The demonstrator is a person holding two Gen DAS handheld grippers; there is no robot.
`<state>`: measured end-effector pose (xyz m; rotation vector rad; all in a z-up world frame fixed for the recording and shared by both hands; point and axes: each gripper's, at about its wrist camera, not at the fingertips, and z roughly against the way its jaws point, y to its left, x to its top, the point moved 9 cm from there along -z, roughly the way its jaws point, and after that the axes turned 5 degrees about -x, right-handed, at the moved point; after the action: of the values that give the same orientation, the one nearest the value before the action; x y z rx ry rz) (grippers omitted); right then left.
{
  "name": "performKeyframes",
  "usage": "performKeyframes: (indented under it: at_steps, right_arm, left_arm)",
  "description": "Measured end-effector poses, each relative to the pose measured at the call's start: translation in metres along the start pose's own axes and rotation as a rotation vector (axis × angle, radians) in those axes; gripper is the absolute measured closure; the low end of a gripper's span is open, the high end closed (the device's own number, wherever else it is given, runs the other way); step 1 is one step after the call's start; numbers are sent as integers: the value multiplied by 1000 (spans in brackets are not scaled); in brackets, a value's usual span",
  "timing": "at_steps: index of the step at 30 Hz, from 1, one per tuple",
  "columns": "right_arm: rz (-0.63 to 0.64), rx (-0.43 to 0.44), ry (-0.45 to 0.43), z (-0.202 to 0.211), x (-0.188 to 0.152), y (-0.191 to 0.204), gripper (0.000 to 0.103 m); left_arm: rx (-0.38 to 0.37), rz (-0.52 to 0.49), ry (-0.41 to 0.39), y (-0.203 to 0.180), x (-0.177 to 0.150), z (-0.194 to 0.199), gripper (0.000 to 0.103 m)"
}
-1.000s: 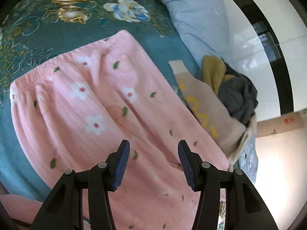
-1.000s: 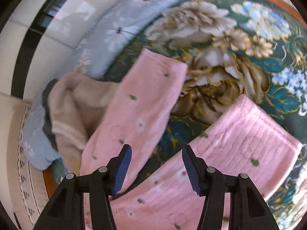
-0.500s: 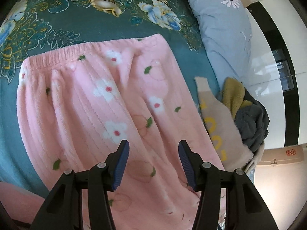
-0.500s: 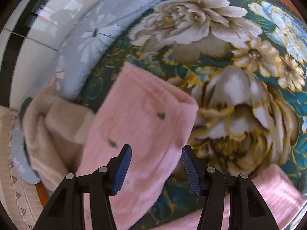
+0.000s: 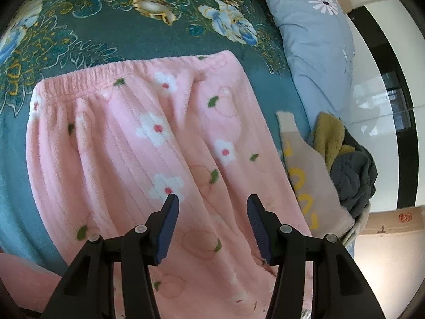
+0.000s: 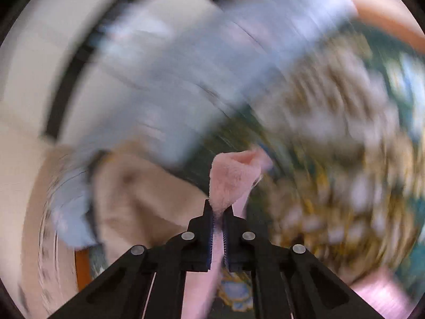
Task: Fold clothes
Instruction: 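Grasp a pant leg hem with the right gripper and straighten it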
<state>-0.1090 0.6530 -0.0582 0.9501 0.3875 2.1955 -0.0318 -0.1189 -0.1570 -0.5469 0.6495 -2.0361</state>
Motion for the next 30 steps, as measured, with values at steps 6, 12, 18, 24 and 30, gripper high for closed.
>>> performKeyframes:
  at_steps: [6, 12, 18, 24, 30]
  right_arm:
    - [-87, -321, 225, -54, -63, -105, 96]
    - [-100, -406, 266, -63, -80, -119, 93]
    - [-51, -370, 231, -35, -79, -105, 64]
    - [-28, -329, 193, 3, -86, -98, 57]
    - [-109, -318, 164, 47, -106, -118, 55]
  left_arm:
    - [-3, -5, 26, 2, 0, -2, 49]
    - [-16, 27, 19, 11, 4, 0, 49]
    - [-54, 28, 22, 11, 6, 6, 49]
    - [-82, 43, -62, 19, 29, 35, 49]
    - [44, 171, -248, 79, 68, 87, 49]
